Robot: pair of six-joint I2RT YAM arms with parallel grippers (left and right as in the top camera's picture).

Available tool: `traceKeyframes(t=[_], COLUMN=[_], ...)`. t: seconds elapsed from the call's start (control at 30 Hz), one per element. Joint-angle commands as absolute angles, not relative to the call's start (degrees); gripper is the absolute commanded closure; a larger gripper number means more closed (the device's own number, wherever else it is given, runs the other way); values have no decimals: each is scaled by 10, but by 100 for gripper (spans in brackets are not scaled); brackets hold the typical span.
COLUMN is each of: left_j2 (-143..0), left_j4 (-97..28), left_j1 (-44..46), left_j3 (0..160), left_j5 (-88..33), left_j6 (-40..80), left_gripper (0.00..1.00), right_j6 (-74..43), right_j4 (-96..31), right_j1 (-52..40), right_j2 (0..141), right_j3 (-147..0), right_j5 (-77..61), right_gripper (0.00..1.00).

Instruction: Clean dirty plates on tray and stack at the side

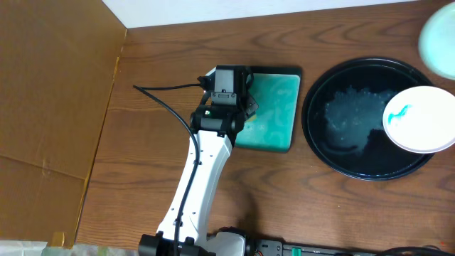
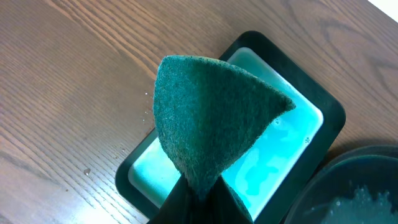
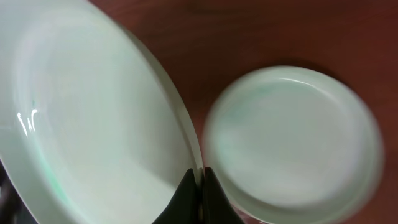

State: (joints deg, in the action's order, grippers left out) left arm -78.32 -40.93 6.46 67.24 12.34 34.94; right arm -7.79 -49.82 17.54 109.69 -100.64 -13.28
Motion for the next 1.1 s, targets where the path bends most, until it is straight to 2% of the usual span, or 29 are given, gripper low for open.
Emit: traceKeyframes(t=[0.0, 0.3, 0.37, 0.4, 0.6, 0.7, 0.77, 0.9, 0.97, 1.0, 1.03, 1.07], left_j2=[-782, -782, -782, -782, -782, -783, -785, -790, -797, -798, -802, -804], left_j4=[-409, -407, -407, -407, -407, -407, -407, -407, -407, -407, -407, -407], left_j1=[62, 62, 62, 62, 62, 62, 62, 62, 62, 62, 62, 62], left_j3=[670, 669, 668, 668, 668, 666, 665, 665, 665, 665, 665, 665], left_j5=[126, 126, 126, 126, 126, 126, 126, 126, 126, 126, 126, 126], left_j6=[354, 354, 354, 354, 354, 354, 354, 354, 354, 354, 354, 354], left_gripper=[93, 93, 93, 93, 93, 93, 93, 93, 93, 93, 93, 93], right_j6=[-180, -212, -213, -212, -210, -210, -209, -159, -81, -62, -50, -51], right_j4=[-496, -382, -357, -348, -356, -380, -427, -519, -584, -596, -606, -612], right_j1=[244, 292, 291, 291, 291, 291, 288, 263, 216, 203, 186, 167], right_j2=[1099, 1099, 1099, 1099, 1093, 1073, 1050, 1028, 1022, 1023, 1023, 1023], right_j3=[-970, -811, -790, -782, -788, -789, -789, -789, -789, -789, -788, -787], right_j5=[-130, -68, -69, -69, -71, -116, -194, -268, -268, -265, -247, -207], right_gripper=[99, 98, 92, 81, 75, 69, 59, 55, 43, 32, 1, 1])
